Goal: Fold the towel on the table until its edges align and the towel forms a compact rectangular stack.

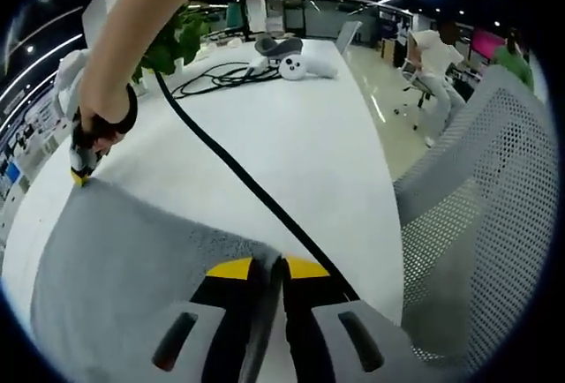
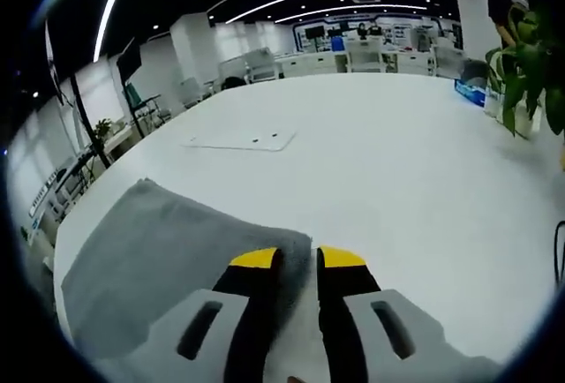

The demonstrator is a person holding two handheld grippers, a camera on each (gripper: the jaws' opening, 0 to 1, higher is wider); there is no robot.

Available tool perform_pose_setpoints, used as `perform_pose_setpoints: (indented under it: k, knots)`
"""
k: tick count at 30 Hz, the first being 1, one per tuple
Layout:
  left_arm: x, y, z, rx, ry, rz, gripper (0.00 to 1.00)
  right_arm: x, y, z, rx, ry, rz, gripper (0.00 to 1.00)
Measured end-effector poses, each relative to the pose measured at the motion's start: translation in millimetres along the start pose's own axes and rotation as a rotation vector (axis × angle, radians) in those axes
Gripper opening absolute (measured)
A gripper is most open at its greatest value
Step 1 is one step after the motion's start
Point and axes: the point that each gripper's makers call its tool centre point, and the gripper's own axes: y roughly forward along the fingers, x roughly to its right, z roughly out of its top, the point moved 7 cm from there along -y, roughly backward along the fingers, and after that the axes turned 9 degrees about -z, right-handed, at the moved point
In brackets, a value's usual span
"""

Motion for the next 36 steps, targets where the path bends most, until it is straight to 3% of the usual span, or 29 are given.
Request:
perform_pose_setpoints:
  k: [7,10,16,25,29,36]
  knots:
    - [1.0,0.2,0.4,-0.001,0.022,-0.001,0.11,3.3,5.4,-1.4,-0.003,-0.018,0.011,0.11]
    - [0.9,0.4,0.4,0.002,0.071,-0.019,0.09,3.7,6.3,-2.9,0.002,-0.013,0.013,0.10]
    - [0.2,0.7,-0.6,0.017,0.063,-0.029,0.09,2.7,6.5,-4.9,0.006,0.007,0.013,0.10]
    - [-0.1,-0.4,-2.9,0.047,0.070,-0.012,0.06,-4.4,-0.8,-2.2,0.013,0.002,0.035,0.01]
    - [-4.8,-4.5,-5.9,0.123,-0.087,-0.035,0.02,-7.7,-9.6,4.1,0.026,0.026,0.044,0.01]
    - [-4.8,-10.5,-8.1,0.156,-0.115,-0.038,0.02,-4.9,-13.9,9.6,0.036,0.079,0.055,0.01]
